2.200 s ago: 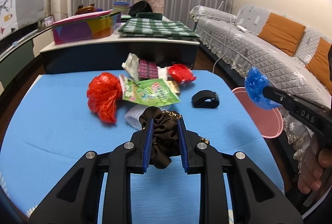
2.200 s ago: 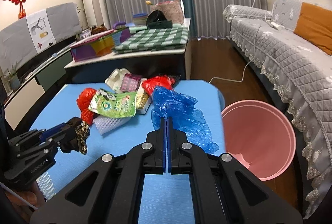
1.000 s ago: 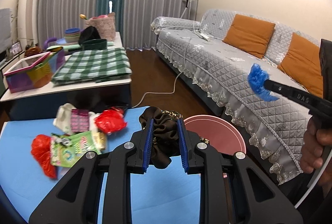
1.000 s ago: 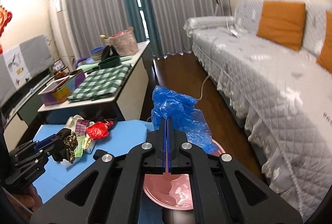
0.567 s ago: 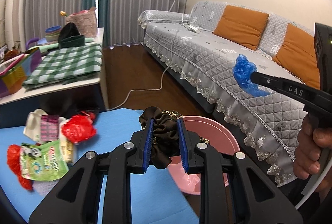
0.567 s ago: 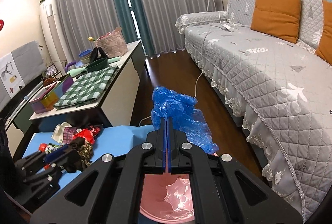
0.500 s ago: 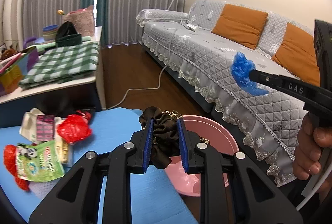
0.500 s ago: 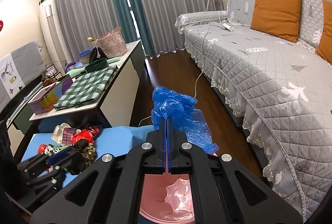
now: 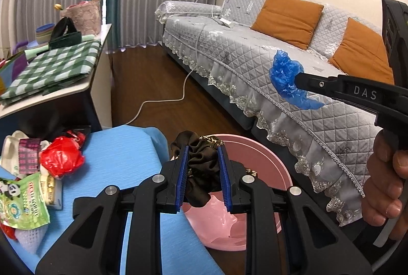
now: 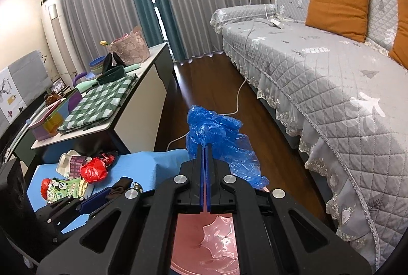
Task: Collect trash
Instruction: 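Carry the scrunchie and blue bag in both grippers over the pink bin, then open both grippers to drop the scrunchie and blue bag into the bin, then move both open grippers back over the table, then grasp the black pouch with the right gripper while the left gripper approaches the green snack packet, then close the left gripper on the green snack packet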
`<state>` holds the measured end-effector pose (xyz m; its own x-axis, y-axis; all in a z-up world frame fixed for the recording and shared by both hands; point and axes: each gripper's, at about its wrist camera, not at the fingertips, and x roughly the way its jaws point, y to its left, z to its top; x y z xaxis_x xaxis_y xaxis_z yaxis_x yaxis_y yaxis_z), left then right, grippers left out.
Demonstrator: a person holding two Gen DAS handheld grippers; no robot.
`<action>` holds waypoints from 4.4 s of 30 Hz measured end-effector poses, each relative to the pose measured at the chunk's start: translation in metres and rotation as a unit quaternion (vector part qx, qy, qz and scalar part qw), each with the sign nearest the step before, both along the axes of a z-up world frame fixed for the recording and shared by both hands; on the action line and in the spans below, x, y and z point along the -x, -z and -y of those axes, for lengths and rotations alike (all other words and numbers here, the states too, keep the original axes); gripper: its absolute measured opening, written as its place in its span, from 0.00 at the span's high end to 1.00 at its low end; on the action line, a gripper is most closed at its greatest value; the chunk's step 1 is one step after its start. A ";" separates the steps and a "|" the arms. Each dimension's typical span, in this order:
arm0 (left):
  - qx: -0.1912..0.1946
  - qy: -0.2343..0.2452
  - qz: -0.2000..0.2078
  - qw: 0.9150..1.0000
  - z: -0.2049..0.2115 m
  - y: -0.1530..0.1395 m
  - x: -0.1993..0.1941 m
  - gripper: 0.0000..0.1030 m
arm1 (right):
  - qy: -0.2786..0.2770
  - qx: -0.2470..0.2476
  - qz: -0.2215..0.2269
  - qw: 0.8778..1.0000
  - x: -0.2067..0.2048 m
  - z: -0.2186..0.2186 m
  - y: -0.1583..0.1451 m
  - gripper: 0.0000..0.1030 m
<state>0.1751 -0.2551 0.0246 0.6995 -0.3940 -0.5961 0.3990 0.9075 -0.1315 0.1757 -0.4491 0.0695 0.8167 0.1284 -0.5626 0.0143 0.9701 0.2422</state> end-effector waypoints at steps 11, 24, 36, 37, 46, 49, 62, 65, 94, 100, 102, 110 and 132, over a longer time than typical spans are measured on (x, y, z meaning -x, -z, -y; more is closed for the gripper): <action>0.010 0.000 -0.024 1.000 -0.005 0.014 0.002 0.52 | 0.018 -0.008 -0.011 1.000 -0.001 0.005 0.004 0.50; 0.015 -0.016 -0.013 1.000 -0.032 -0.001 0.022 0.52 | 0.011 -0.003 0.000 1.000 0.008 -0.011 -0.001 0.50; 0.026 -0.043 -0.002 0.999 -0.078 -0.018 0.045 0.71 | -0.004 0.037 0.018 0.999 0.031 -0.042 -0.010 0.50; 0.028 -0.046 -0.002 0.999 -0.081 -0.019 0.047 0.71 | -0.007 0.042 0.020 0.999 0.033 -0.046 -0.011 0.50; 0.028 -0.064 0.012 0.997 -0.123 -0.032 0.075 0.71 | -0.035 0.069 0.040 0.996 0.050 -0.086 -0.018 0.54; 0.022 -0.071 0.020 0.997 -0.144 -0.042 0.086 0.71 | -0.045 0.064 0.047 0.996 0.054 -0.097 -0.021 0.60; 0.030 -0.160 0.053 0.985 -0.268 -0.065 0.096 0.71 | -0.114 0.050 0.045 0.991 0.044 -0.163 -0.014 0.71; 0.041 -0.195 0.030 0.979 -0.287 -0.044 0.093 0.71 | -0.131 0.058 0.035 0.989 0.037 -0.182 -0.004 0.71; 0.025 -0.214 -0.079 0.973 -0.294 0.042 0.020 0.62 | -0.220 0.090 -0.111 0.965 -0.036 -0.248 0.109 0.44; 0.020 -0.207 -0.088 0.974 -0.291 0.045 0.017 0.70 | -0.223 0.103 -0.129 0.961 -0.040 -0.253 0.118 0.51; 0.020 -0.204 -0.090 0.975 -0.290 0.046 0.017 0.70 | -0.223 0.108 -0.132 0.960 -0.040 -0.253 0.120 0.56; 0.011 -0.200 -0.076 0.977 -0.287 0.039 0.022 0.72 | -0.232 0.113 -0.127 0.958 -0.037 -0.253 0.117 0.86; -0.015 -0.190 -0.016 0.982 -0.269 0.004 0.048 0.78 | -0.192 0.086 -0.040 0.977 -0.003 -0.221 0.057 0.87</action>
